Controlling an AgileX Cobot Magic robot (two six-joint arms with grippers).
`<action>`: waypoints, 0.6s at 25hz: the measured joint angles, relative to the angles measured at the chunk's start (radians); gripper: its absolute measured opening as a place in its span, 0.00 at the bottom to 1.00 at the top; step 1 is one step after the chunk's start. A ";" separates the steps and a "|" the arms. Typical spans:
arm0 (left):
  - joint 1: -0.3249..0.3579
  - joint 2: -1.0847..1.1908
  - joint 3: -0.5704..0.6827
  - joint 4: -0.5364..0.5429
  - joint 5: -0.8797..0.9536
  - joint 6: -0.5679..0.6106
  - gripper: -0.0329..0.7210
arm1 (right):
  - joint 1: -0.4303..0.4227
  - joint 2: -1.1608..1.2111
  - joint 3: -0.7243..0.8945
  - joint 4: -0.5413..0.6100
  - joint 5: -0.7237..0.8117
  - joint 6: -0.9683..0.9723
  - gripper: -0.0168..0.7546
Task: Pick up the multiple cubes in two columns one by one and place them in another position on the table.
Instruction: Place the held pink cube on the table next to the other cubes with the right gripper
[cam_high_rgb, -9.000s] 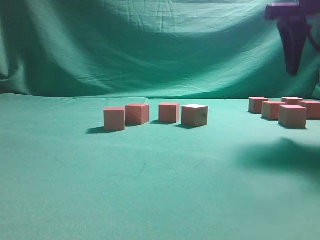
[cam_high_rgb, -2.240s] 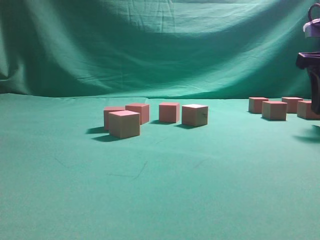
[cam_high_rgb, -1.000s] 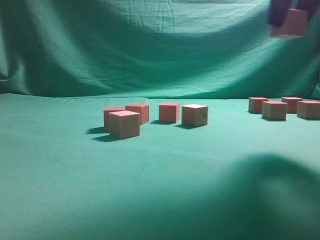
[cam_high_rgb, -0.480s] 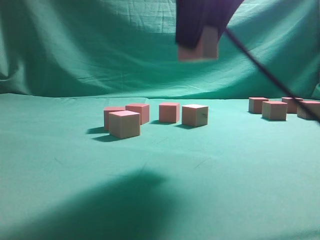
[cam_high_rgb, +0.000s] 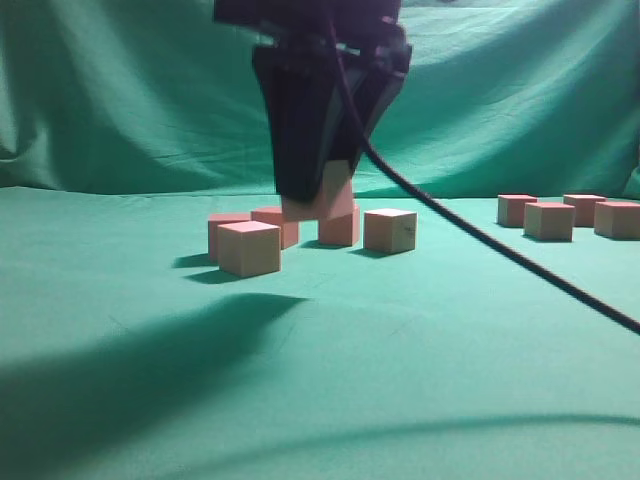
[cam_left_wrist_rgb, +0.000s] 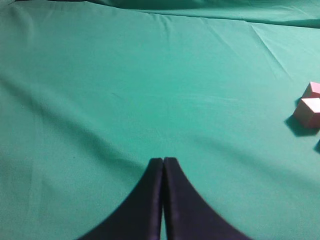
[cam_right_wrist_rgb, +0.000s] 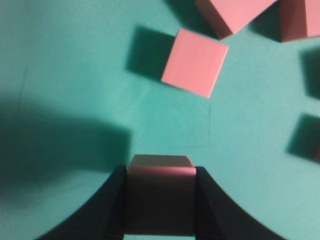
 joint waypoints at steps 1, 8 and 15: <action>0.000 0.000 0.000 0.000 0.000 0.000 0.04 | 0.000 0.017 -0.009 -0.002 -0.001 0.000 0.37; 0.000 0.000 0.000 0.000 0.000 0.000 0.04 | 0.000 0.092 -0.042 -0.016 -0.021 -0.002 0.37; 0.000 0.000 0.000 0.000 0.000 0.000 0.04 | 0.000 0.112 -0.046 -0.019 -0.074 0.005 0.37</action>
